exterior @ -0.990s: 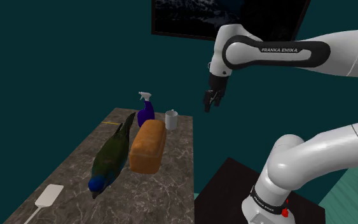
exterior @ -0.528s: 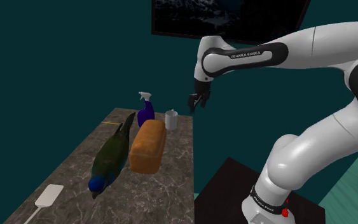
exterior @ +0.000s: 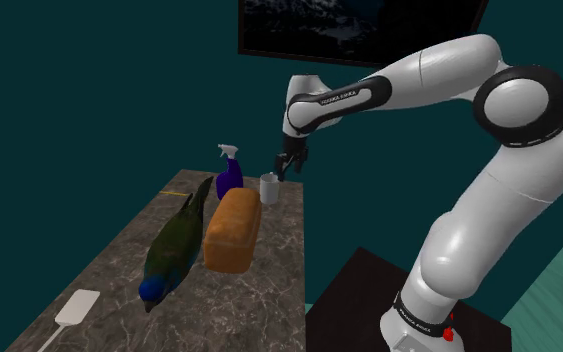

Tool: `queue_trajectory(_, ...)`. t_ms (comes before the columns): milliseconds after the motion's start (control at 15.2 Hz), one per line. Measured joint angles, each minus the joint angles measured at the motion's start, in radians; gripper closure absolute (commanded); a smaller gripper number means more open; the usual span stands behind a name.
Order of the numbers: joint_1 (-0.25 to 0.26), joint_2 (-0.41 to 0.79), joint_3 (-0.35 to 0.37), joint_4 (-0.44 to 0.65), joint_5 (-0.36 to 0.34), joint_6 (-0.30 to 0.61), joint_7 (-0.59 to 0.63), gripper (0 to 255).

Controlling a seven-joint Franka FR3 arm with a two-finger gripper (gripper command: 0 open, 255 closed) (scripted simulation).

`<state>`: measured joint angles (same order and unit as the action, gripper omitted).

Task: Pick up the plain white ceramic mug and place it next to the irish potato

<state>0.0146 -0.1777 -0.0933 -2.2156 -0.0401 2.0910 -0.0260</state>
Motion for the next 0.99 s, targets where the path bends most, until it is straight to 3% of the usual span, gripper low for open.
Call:
queue_trajectory(660, -0.007, 0.383, -0.006, 0.299, 0.034, 0.103, -0.015, 0)
queue_trajectory(990, -0.007, 0.450, -0.003, 0.316, 0.040, 0.154, -0.014, 0)
